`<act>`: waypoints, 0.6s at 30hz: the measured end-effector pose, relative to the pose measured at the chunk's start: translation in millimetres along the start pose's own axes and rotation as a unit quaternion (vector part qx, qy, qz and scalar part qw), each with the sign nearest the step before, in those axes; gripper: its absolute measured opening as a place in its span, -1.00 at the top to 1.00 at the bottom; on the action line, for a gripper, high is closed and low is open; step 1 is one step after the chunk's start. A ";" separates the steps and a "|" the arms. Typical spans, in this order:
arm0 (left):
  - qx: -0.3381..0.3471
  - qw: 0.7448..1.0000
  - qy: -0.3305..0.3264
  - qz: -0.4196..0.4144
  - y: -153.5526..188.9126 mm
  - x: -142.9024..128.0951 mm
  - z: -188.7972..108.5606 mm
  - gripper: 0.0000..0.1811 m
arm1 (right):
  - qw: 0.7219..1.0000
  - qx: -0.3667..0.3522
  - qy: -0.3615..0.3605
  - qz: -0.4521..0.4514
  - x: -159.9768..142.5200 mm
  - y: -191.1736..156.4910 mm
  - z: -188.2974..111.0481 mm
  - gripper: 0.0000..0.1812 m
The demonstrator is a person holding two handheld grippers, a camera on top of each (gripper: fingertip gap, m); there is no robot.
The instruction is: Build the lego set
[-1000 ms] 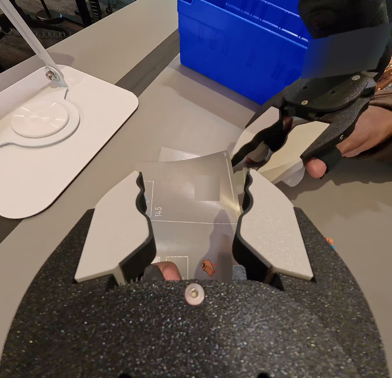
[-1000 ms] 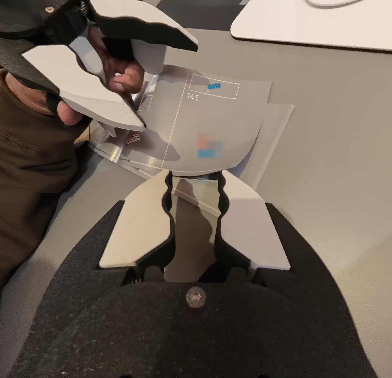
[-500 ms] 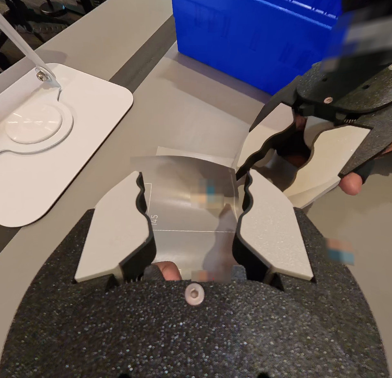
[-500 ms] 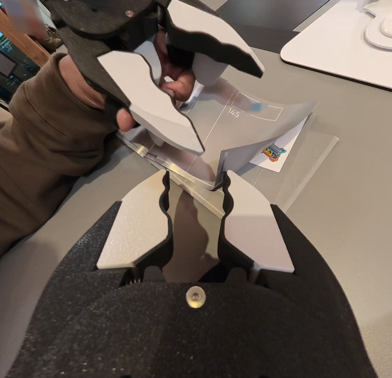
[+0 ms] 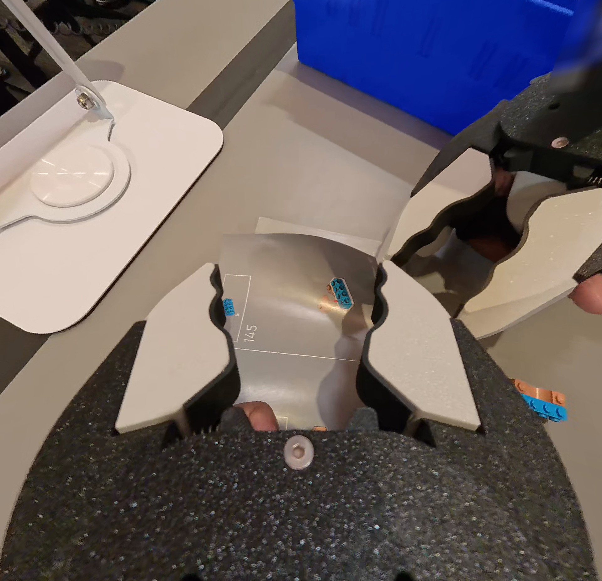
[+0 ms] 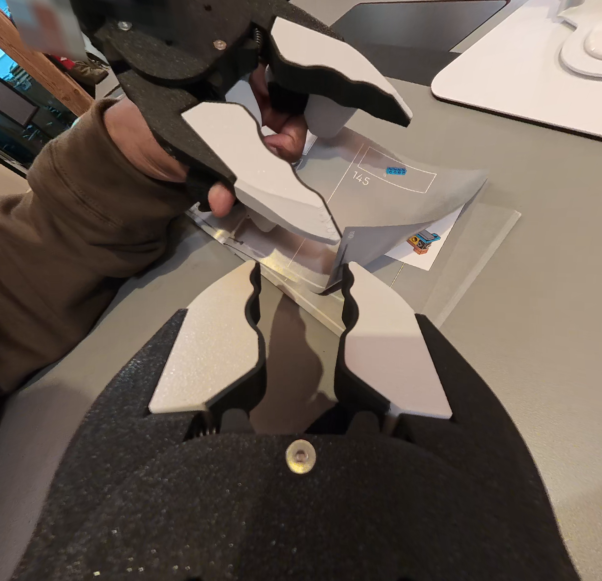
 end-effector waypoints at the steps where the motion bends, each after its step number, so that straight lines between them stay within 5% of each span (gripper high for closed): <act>1: 0.002 1.000 0.000 -0.001 -0.5 -0.2 0.2 0.01 | 1.000 0.000 0.000 0.000 0.0 0.0 0.0 0.47; 18: 0.004 1.000 -0.008 -0.013 -3.7 -3.1 0.5 0.03 | 0.999 -0.031 -0.006 0.040 -0.9 8.7 -1.0 0.50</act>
Point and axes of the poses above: each gripper's, where its closed fingertips meet, z out along the fingers, x out of its top, y = z × x across the jaws, the point moved 8 cm from there along -z, back along the fingers, and after that the axes turned 3 degrees about -y, right-handed, at the moved point
